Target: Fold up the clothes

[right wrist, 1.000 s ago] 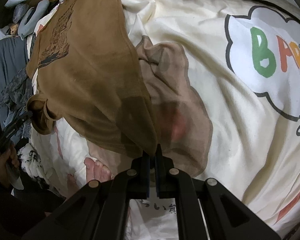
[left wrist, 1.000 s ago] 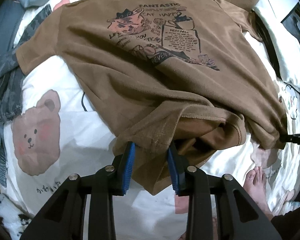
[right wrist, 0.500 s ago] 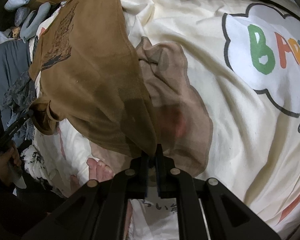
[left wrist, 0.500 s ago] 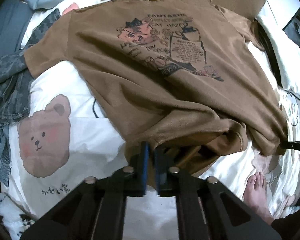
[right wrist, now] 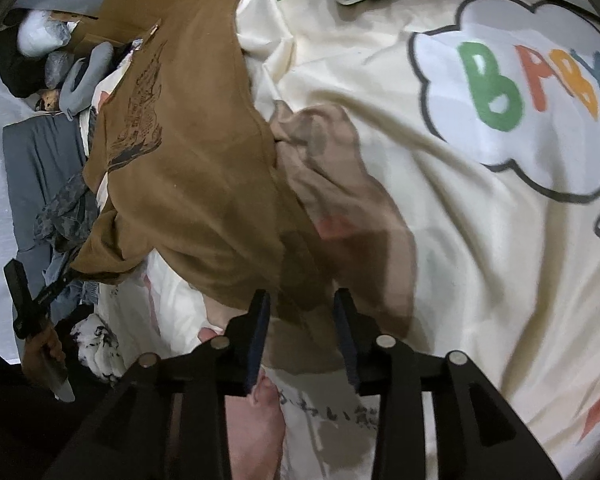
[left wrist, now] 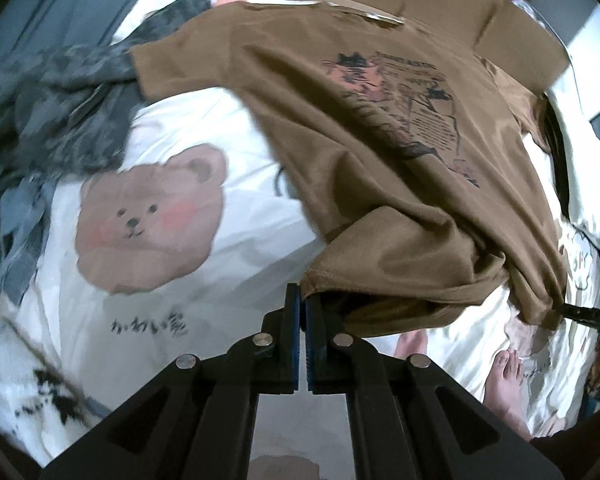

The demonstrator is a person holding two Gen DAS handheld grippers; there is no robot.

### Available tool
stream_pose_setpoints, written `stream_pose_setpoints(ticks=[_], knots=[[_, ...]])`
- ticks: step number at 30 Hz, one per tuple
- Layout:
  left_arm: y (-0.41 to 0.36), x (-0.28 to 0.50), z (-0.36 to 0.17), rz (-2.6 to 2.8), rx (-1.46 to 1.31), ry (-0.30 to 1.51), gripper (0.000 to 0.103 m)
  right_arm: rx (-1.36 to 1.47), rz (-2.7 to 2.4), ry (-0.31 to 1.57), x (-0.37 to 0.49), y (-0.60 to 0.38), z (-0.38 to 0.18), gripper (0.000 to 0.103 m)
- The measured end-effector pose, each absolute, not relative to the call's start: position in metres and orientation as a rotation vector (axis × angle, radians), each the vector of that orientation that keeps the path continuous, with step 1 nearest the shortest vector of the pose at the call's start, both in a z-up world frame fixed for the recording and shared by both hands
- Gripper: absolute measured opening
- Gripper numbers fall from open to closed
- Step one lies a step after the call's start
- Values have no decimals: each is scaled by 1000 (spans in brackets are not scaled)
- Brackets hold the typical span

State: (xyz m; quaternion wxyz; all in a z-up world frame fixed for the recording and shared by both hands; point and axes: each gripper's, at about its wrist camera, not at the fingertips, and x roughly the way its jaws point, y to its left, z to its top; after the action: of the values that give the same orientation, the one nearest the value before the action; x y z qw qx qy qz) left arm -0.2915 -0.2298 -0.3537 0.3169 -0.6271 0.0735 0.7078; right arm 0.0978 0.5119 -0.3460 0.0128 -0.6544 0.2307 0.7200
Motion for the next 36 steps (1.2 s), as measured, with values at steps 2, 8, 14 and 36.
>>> stream_pose_setpoints(ticks=[2, 8, 14, 36], knots=[[-239, -291, -351, 1875, -1663, 170, 1, -2049, 2244, 709, 93, 507, -352, 35], [-253, -291, -337, 1898, -1648, 153, 1, -2073, 2213, 676, 87, 500, -365, 31], [-260, -295, -321, 1910, -1614, 146, 1, -2101, 2207, 667, 88, 500, -356, 4], [-348, -298, -282, 2038, -1607, 38, 1, -2159, 2232, 449, 80, 474, -258, 3]])
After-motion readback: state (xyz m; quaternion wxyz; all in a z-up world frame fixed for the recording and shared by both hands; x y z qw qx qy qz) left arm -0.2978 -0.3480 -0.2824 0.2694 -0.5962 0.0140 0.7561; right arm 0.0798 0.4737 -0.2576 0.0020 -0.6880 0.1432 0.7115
